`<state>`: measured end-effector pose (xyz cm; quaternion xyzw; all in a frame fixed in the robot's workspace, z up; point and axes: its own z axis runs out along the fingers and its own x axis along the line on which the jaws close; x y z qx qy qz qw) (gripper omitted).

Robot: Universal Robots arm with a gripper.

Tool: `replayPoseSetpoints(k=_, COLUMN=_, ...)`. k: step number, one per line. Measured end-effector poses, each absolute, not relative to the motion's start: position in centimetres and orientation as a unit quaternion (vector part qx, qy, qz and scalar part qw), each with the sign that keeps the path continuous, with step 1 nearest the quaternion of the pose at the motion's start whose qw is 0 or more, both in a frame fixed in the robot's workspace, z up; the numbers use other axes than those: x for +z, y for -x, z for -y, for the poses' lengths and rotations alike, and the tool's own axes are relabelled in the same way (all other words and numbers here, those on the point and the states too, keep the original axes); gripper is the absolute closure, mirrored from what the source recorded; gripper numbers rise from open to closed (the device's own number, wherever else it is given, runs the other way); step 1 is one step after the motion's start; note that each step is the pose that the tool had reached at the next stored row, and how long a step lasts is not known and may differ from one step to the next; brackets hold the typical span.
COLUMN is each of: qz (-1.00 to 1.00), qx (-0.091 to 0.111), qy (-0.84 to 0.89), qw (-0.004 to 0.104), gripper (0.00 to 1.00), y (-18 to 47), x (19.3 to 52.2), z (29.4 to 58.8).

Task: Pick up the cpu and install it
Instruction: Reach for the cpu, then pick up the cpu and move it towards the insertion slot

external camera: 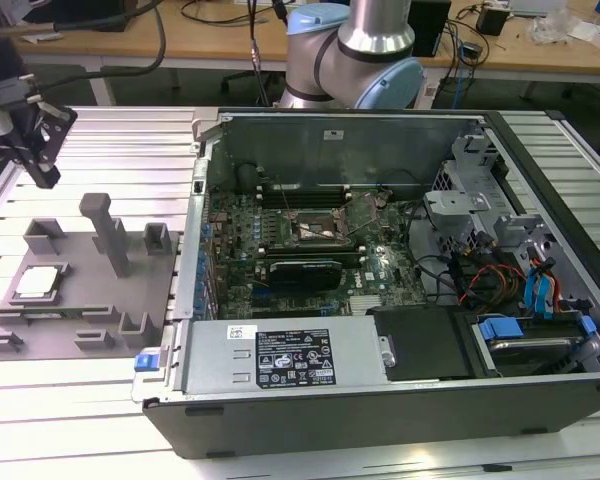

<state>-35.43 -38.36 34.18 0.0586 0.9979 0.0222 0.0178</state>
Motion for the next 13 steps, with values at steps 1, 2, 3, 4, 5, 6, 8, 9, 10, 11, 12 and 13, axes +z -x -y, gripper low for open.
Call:
replayPoseSetpoints(k=1, qz=-0.998, qx=0.022, qy=-0.059, qw=0.018, gripper=0.89, y=35.4, x=33.7, z=38.4)
replayPoseSetpoints(k=2, qz=-0.998, qx=0.022, qy=-0.059, qw=0.018, gripper=0.89, y=35.4, x=33.5, z=38.4)
replayPoseSetpoints(k=3, qz=-0.998, qx=0.022, qy=-0.059, qw=0.018, gripper=0.89, y=35.4, x=33.4, z=38.4)
replayPoseSetpoints(k=4, qz=-0.998, qx=0.022, qy=-0.059, qw=0.018, gripper=0.89, y=35.5, x=33.0, z=38.4)
replayPoseSetpoints(k=5, qz=-0.998, qx=0.022, qy=-0.059, qw=0.018, gripper=0.89, y=36.2, x=32.8, z=38.4)
replayPoseSetpoints(k=6, qz=-0.998, qx=0.022, qy=-0.059, qw=0.018, gripper=0.89, y=36.9, x=32.6, z=38.4)
replayPoseSetpoints(k=8, qz=-0.998, qx=0.022, qy=-0.059, qw=0.018, gripper=0.89, y=37.2, x=32.2, z=38.4)
replayPoseSetpoints(k=9, qz=-0.998, qx=0.022, qy=-0.059, qw=0.018, gripper=0.89, y=37.3, x=32.2, z=38.4)
replayPoseSetpoints(k=10, qz=-0.998, qx=0.022, qy=-0.059, qw=0.018, gripper=0.89, y=37.3, x=32.2, z=38.4)
replayPoseSetpoints(k=11, qz=-0.998, qx=0.022, qy=-0.059, qw=0.018, gripper=0.89, y=37.3, x=32.2, z=38.4)
replayPoseSetpoints(k=12, qz=-0.998, qx=0.022, qy=-0.059, qw=0.018, gripper=0.89, y=37.3, x=32.1, z=38.4)
replayPoseSetpoints(k=13, qz=-0.998, qx=0.022, qy=-0.059, qw=0.018, gripper=0.89, y=37.3, x=32.1, z=38.4)
